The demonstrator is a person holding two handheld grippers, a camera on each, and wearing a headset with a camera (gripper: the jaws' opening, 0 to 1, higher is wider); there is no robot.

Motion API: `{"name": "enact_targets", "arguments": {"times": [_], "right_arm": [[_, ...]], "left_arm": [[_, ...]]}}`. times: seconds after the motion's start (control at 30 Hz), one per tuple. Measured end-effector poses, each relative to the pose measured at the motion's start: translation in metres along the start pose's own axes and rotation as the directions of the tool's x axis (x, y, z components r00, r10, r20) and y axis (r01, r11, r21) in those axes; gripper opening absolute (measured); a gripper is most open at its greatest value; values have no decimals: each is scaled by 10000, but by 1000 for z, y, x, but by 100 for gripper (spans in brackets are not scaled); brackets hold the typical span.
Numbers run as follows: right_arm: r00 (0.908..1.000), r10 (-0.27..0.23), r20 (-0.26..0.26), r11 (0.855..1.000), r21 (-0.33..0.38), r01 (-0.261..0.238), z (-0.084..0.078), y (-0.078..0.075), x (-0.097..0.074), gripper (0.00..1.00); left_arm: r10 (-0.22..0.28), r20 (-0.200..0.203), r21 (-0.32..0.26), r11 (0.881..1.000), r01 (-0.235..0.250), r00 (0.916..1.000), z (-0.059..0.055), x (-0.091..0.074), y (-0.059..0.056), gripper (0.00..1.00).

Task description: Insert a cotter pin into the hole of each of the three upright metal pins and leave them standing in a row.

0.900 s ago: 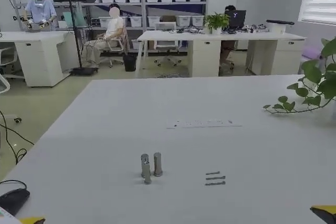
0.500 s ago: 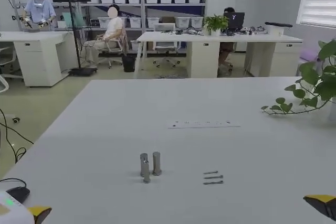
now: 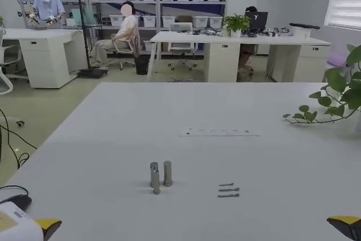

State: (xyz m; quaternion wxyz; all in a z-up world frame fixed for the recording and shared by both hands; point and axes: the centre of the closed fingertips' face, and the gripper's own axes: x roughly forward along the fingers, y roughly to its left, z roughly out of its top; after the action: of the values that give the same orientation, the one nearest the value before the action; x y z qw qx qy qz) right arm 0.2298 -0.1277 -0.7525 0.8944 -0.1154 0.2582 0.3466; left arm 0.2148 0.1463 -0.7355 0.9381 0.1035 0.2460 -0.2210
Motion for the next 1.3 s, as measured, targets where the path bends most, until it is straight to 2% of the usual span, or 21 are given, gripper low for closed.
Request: {"name": "enact_targets", "arguments": {"times": [0.2,0.27,0.6,0.93,1.0,1.07,1.3], "right_arm": [[9999,-53,110,9999,109,52,1,-4,-2,99],[9999,-48,117,10000,47,47,1,-3,-2,99],[9999,78,95,9998,-163,-77,1,2,-3,99],[9995,308,5,9992,-253,-308,2,12,2,99],[9985,532,152,9985,-164,-530,5,17,3,99],[9984,535,185,9984,-208,-531,6,18,4,99],[9989,466,16,9987,-213,-466,-2,17,8,99]], "left_arm": [[80,-52,106,9999,-79,10000,0,1,0,86],[254,-194,256,9994,-249,9995,-2,1,2,86],[517,-185,344,9981,-510,9985,-1,-1,9,86],[277,-54,-9,9996,-277,9996,-3,-5,4,86],[205,-44,-32,9998,-205,9998,-3,-5,2,86],[136,-40,-19,9999,-136,9999,-4,-5,1,86],[-171,76,-34,9998,172,9998,-2,-1,-1,85]]}}
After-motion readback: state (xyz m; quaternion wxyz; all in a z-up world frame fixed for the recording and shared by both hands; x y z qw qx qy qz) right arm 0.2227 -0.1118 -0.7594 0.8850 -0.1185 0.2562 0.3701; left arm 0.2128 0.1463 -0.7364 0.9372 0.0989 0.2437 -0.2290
